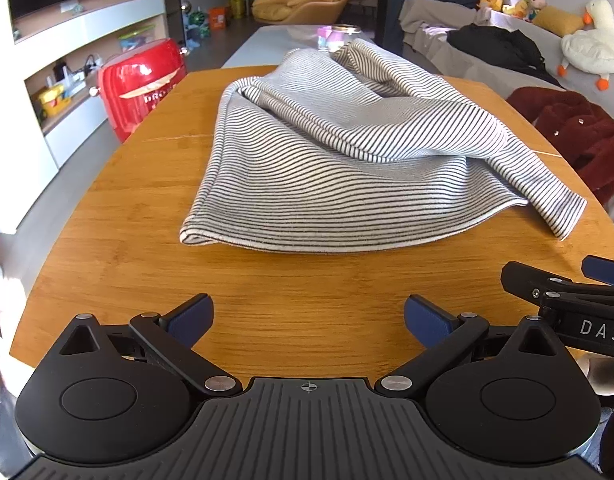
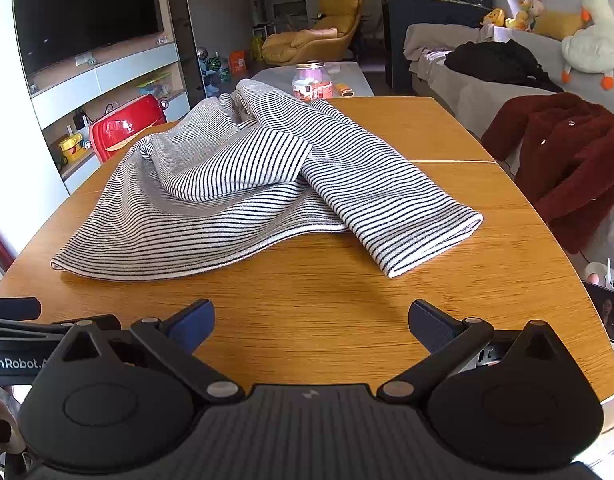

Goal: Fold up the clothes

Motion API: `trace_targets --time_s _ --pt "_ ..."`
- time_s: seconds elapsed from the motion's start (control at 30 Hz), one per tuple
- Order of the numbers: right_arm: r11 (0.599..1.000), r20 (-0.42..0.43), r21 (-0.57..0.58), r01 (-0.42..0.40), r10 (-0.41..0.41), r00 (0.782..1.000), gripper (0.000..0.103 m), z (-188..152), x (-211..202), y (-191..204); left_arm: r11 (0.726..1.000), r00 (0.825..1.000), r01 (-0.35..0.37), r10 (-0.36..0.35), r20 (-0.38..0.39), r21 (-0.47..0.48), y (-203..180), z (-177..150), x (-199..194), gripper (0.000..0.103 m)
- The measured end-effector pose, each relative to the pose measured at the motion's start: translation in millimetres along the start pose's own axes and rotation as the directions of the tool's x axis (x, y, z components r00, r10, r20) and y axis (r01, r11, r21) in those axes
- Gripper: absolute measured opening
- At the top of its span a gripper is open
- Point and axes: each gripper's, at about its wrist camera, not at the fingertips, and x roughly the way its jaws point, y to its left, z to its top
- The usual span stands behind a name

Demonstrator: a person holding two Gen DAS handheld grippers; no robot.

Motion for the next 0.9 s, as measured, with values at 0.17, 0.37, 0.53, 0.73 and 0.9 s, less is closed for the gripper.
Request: trace_targets --time_s 0.17,0.37,0.53,0.73,0.9 --pt "1.000 0.003 -0.015 0.002 -0.002 1.000 0.103 -1 0 -1 1.000 1.000 0.001 -0.001 0.006 -0.002 1 0 3 0.103" --pt "0.999 0.000 -0.031 0.011 -0.011 1.000 0.103 3 -6 -8 1.000 1.000 -0.002 0.002 0.013 -0.007 1 -3 7 0.103" --pt "0.998 0.017 -0.049 0.032 -0.031 0.999 0.103 6 -11 -9 1.000 1.000 -0.005 0.005 0.015 -0.012 2 -3 3 0.103" --pt "0.997 0.015 -0.066 0.040 -0.039 0.999 0.103 2 -10 -8 1.000 1.000 -0.004 0.004 0.027 -0.024 4 -1 1 0.103" --pt "0.997 0.008 -0.068 0.039 -0.038 0.999 0.103 2 -7 -5 0.999 1.000 0.005 -0.004 0.029 -0.033 6 -1 0 0.103"
